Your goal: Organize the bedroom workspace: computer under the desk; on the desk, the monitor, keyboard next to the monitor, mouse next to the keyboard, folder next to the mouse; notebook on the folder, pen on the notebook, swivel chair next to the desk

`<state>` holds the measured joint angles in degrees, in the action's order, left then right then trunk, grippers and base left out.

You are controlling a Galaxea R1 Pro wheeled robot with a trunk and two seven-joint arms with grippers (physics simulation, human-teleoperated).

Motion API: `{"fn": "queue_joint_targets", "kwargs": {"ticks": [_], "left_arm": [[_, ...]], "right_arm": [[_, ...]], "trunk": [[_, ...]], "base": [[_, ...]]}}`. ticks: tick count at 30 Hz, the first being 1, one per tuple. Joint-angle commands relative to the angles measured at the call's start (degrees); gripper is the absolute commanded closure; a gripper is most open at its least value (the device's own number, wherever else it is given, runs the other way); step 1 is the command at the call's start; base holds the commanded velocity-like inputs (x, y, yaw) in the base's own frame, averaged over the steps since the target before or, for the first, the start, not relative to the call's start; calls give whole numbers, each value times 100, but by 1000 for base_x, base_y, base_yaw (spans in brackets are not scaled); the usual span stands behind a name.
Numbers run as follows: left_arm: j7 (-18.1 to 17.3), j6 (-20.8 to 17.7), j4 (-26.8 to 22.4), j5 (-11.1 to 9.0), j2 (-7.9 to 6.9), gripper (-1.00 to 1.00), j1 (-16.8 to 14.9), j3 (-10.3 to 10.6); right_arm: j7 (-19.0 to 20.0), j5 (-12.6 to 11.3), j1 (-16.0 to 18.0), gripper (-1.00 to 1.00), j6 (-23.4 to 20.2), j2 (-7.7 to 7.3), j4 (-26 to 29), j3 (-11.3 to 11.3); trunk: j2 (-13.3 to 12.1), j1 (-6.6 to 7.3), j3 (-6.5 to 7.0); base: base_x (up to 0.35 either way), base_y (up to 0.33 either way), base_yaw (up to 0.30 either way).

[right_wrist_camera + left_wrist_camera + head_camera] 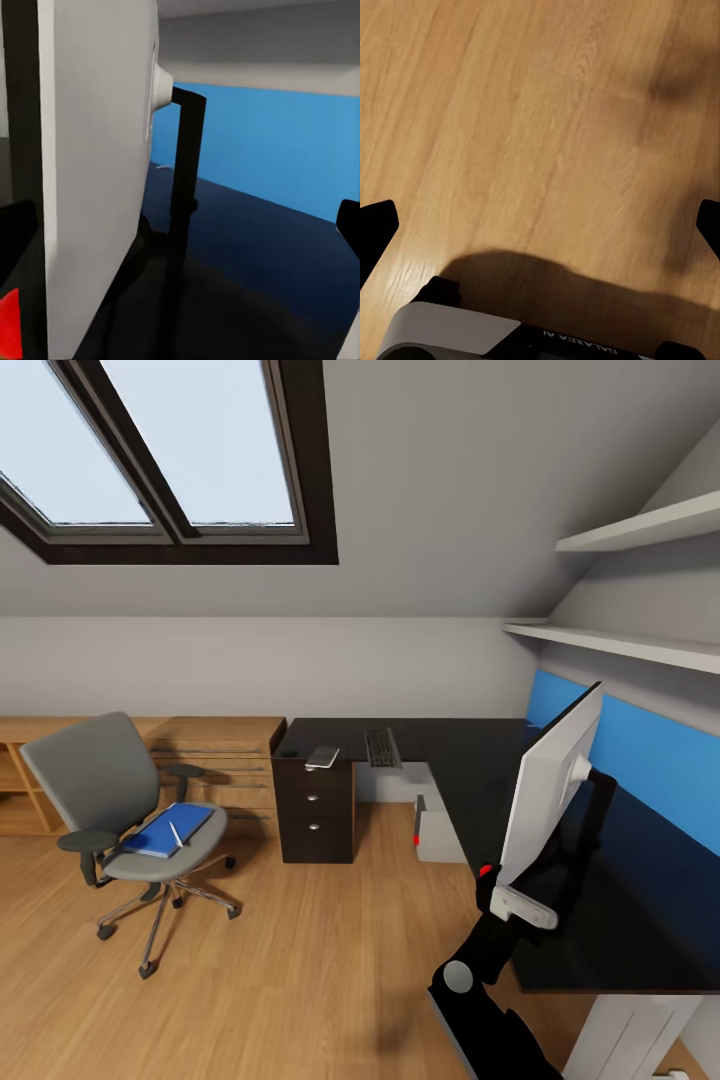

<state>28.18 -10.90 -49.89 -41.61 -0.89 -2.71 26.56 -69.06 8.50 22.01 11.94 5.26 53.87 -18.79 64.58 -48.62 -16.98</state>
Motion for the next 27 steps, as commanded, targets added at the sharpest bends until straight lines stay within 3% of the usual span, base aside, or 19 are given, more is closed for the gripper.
{"fn": "queue_joint_targets", "kwargs": {"ticks": [1, 8, 27], "left_arm": [[47, -14, -12, -31, -8, -100, -5, 26], [47, -15, -12, -37, -8, -100, -3, 27], [47, -9, 34, -27, -8, -100, -6, 27]], "right_arm": [[-10, 21, 5, -100, 41, 1, -2, -11], [9, 38, 5, -100, 39, -7, -8, -19], [15, 38, 5, -100, 30, -17, -17, -11]], "trunk": [[5, 0, -7], [5, 0, -7], [5, 0, -7]], "base": [[0, 7, 0], [6, 3, 0], [157, 20, 0]]}}
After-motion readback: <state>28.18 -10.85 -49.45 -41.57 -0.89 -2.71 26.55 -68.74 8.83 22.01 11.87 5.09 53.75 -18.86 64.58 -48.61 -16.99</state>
